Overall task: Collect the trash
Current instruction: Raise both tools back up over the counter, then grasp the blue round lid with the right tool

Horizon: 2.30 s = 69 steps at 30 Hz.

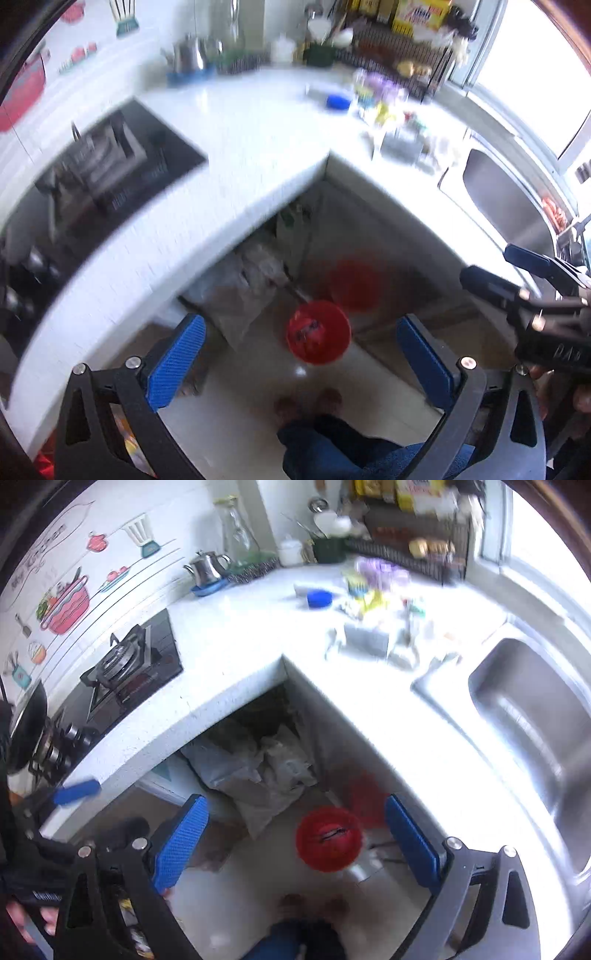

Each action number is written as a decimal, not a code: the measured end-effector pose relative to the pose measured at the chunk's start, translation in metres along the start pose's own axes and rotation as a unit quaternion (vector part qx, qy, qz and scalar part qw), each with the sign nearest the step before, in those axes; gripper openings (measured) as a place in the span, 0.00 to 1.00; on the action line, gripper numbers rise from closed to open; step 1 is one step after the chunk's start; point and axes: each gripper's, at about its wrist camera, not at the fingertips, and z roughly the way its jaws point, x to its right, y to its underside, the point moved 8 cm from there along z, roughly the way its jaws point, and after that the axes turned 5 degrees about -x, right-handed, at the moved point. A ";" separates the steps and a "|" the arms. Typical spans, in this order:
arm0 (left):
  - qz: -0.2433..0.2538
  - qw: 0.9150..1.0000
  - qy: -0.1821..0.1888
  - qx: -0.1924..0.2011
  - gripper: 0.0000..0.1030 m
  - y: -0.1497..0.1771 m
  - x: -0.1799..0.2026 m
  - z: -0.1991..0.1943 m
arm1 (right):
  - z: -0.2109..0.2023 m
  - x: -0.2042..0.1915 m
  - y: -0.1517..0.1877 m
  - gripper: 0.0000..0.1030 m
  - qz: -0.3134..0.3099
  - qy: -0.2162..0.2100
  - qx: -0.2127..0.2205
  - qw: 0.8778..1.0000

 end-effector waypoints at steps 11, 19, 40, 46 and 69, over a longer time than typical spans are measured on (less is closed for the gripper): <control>0.054 0.995 0.022 0.087 1.00 -0.059 0.044 -0.073 | -0.064 0.019 -0.024 0.93 -0.016 0.033 0.043 0.998; 0.083 0.989 0.029 0.115 1.00 -0.075 0.074 -0.089 | -0.091 0.033 -0.040 0.93 -0.013 0.055 0.081 0.995; 0.149 0.982 0.045 0.110 1.00 -0.132 0.110 -0.060 | -0.085 0.077 -0.065 0.93 0.048 0.071 0.085 0.993; 0.181 0.977 0.056 0.096 1.00 -0.175 0.107 -0.029 | -0.062 0.090 -0.091 0.93 0.082 0.078 0.079 0.990; 0.223 0.973 0.059 -0.011 1.00 -0.329 -0.005 0.099 | 0.073 0.063 -0.236 0.93 0.141 0.055 -0.005 0.988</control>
